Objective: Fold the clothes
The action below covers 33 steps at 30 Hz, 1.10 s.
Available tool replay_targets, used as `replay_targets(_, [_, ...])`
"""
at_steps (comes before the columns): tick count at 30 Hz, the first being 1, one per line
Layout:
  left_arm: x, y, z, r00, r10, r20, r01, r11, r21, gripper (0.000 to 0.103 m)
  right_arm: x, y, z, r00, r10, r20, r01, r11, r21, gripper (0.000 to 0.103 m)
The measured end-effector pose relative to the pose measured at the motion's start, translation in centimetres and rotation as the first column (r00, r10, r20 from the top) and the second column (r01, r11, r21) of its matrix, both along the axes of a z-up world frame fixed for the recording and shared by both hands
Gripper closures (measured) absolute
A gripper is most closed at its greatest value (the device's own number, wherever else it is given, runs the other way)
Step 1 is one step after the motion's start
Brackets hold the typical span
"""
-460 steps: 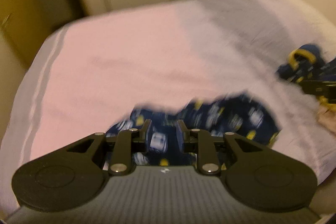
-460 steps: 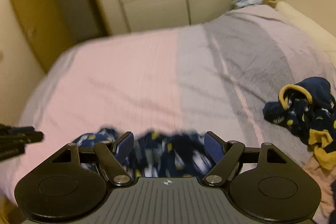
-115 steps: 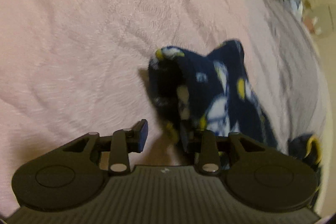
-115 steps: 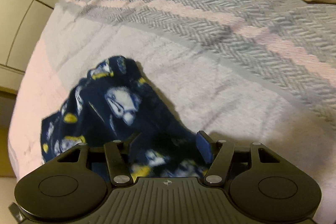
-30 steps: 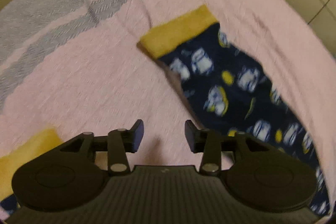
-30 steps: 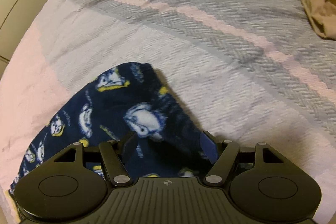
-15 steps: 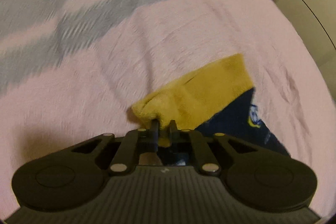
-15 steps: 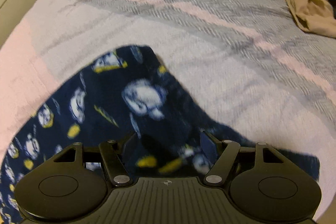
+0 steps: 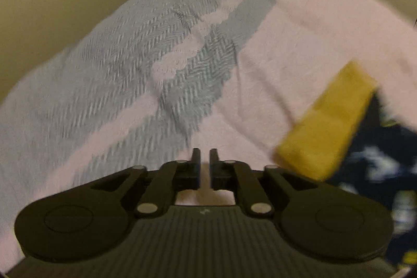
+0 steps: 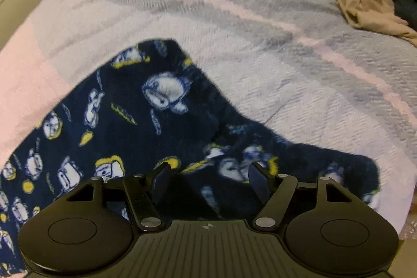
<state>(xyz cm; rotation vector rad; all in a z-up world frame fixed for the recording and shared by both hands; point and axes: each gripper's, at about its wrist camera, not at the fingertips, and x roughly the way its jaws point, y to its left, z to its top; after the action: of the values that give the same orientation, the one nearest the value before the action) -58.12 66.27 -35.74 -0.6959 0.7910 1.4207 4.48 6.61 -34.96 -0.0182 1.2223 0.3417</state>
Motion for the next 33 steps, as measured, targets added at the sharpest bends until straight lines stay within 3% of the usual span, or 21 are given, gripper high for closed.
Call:
replay_targets(2, [-0.9, -2.7, 1.8, 0.998, 0.000, 0.064, 0.000, 1.000, -0.009, 0.094, 0.1, -1.9, 0.7, 1.000, -0.016, 0.006, 0.016, 1.000, 0.010, 0.034])
replay_targets(5, [-0.4, -8.7, 3.8, 0.996, -0.058, 0.062, 0.061, 0.997, -0.050, 0.093, -0.3, -5.3, 1.5, 0.999, -0.041, 0.007, 0.040, 0.999, 0.027, 0.034])
replay_targets(10, [2.0, -18.9, 4.7, 0.978, -0.078, 0.195, 0.111, 0.980, -0.165, 0.092, -1.2, -12.5, 1.5, 0.996, -0.083, -0.024, 0.085, 0.994, 0.074, 0.034])
replay_targets(14, [5.4, -25.1, 4.9, 0.956, -0.082, 0.283, 0.153, 0.959, -0.238, 0.092, -0.8, -17.3, -0.4, 0.987, -0.130, -0.098, 0.146, 0.971, 0.190, 0.034])
replay_targets(16, [7.1, -27.7, 5.2, 0.943, -0.101, 0.317, 0.183, 0.953, -0.241, 0.092, -0.3, -19.1, -1.4, 0.983, -0.135, -0.123, 0.163, 0.953, 0.256, 0.034])
replay_targets(21, [9.7, -33.6, 5.5, 0.941, -0.161, 0.298, 0.230, 0.950, -0.213, 0.091, 2.2, -20.9, -4.6, 0.973, -0.166, -0.161, 0.215, 0.909, 0.358, 0.034])
replay_targets(22, [9.8, -34.6, 5.4, 0.943, -0.158, 0.293, 0.227, 0.949, -0.219, 0.091, 2.3, -20.9, -4.5, 0.975, -0.156, -0.158, 0.204, 0.913, 0.354, 0.046])
replay_targets(23, [9.8, -35.5, 5.3, 0.944, -0.156, 0.290, 0.224, 0.950, -0.219, 0.091, 2.4, -21.0, -4.5, 0.977, -0.147, -0.154, 0.193, 0.917, 0.350, 0.097])
replay_targets(31, [6.8, -40.6, 5.7, 0.966, -0.123, 0.226, 0.171, 0.962, -0.211, 0.090, 3.2, -21.3, -3.9, 0.989, -0.068, -0.128, 0.106, 0.943, 0.316, 0.096])
replay_targets(33, [5.5, -41.1, 5.2, 0.975, -0.091, 0.202, 0.137, 0.965, -0.224, 0.088, 3.4, -21.3, -3.8, 0.991, -0.048, -0.122, 0.084, 0.948, 0.307, 0.091])
